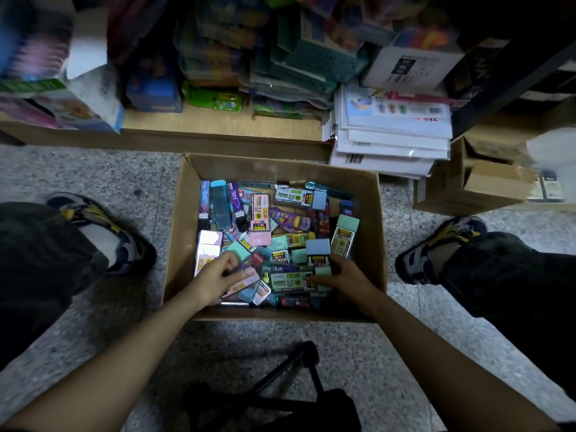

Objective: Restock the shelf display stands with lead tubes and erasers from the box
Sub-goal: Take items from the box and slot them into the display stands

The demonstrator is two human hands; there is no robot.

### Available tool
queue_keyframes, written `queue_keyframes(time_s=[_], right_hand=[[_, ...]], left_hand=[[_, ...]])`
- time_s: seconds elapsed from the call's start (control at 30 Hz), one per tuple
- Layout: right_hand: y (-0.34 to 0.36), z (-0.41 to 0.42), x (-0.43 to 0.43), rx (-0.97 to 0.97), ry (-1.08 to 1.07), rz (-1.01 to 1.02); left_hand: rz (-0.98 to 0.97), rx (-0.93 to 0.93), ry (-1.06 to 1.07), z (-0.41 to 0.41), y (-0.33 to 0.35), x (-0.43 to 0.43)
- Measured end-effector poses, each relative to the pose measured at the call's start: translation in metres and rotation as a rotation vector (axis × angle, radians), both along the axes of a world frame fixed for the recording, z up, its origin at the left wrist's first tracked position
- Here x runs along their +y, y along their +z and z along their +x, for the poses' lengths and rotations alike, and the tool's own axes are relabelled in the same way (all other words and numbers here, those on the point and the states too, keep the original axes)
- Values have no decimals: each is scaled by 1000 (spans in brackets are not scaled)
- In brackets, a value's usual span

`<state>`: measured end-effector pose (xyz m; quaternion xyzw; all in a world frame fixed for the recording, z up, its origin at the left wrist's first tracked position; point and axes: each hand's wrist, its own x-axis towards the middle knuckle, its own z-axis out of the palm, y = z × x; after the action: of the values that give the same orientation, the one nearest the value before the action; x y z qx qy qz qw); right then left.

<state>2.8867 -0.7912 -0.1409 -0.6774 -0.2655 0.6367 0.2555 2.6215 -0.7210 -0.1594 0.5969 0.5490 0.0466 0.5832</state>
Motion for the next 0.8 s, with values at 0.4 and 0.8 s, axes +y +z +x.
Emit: queue_keyframes(time_s=[0.4, 0.8], right_hand=[[45, 31, 55, 127, 176, 58], [65, 9, 84, 163, 158, 166]], left_hand=[[-208, -110, 403, 20, 19, 49], [-422, -313, 19, 57, 59, 43]])
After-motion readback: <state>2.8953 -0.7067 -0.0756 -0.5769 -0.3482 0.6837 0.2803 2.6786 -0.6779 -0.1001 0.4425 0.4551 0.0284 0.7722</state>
